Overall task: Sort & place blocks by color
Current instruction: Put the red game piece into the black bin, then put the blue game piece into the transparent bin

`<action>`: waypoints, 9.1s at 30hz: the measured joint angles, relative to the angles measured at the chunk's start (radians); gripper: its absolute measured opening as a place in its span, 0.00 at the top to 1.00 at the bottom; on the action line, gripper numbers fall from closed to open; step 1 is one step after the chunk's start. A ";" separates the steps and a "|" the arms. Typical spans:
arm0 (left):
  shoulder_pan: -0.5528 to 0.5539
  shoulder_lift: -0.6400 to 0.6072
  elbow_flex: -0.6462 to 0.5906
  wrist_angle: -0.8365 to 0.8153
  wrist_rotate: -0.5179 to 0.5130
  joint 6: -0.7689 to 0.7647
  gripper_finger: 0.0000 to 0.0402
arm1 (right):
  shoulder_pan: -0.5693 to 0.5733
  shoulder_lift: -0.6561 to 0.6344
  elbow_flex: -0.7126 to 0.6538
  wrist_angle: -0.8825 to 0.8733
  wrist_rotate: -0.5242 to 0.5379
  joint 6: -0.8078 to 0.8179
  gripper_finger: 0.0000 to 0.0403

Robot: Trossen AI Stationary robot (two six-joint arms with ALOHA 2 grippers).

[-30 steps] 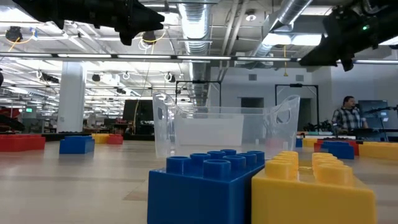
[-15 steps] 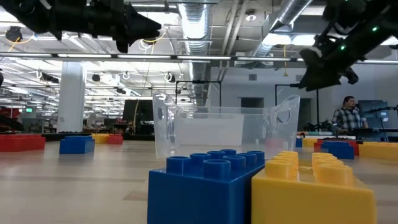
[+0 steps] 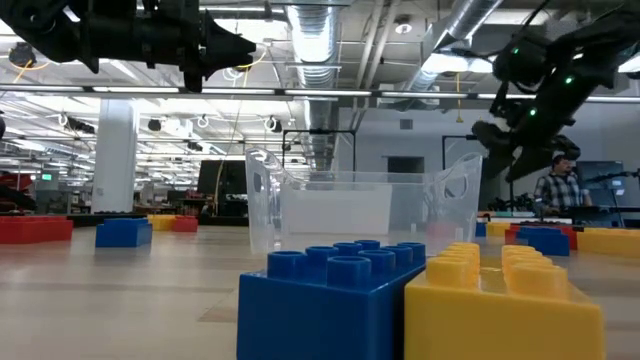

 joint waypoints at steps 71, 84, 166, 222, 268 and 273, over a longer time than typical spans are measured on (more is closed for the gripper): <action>0.000 0.000 0.000 0.002 0.025 -0.014 0.65 | 0.134 0.396 0.115 0.231 -0.133 0.038 0.39; 0.000 0.000 0.000 -0.001 0.044 -0.016 0.65 | 0.141 0.648 0.232 0.231 -0.145 0.063 0.39; 0.000 0.001 0.000 -0.024 0.075 -0.046 0.65 | 0.721 0.279 0.317 -0.244 -0.257 0.196 0.73; 0.000 0.001 0.000 -0.024 0.078 -0.057 0.65 | 1.251 0.185 0.318 -0.150 -0.613 0.817 0.25; 0.000 0.001 0.000 -0.024 0.077 -0.046 0.65 | 0.088 0.383 0.318 -0.180 -0.279 -0.063 0.25; 0.000 0.001 0.000 -0.034 0.077 -0.041 0.65 | 0.068 0.459 0.318 -0.161 -0.280 -0.086 0.25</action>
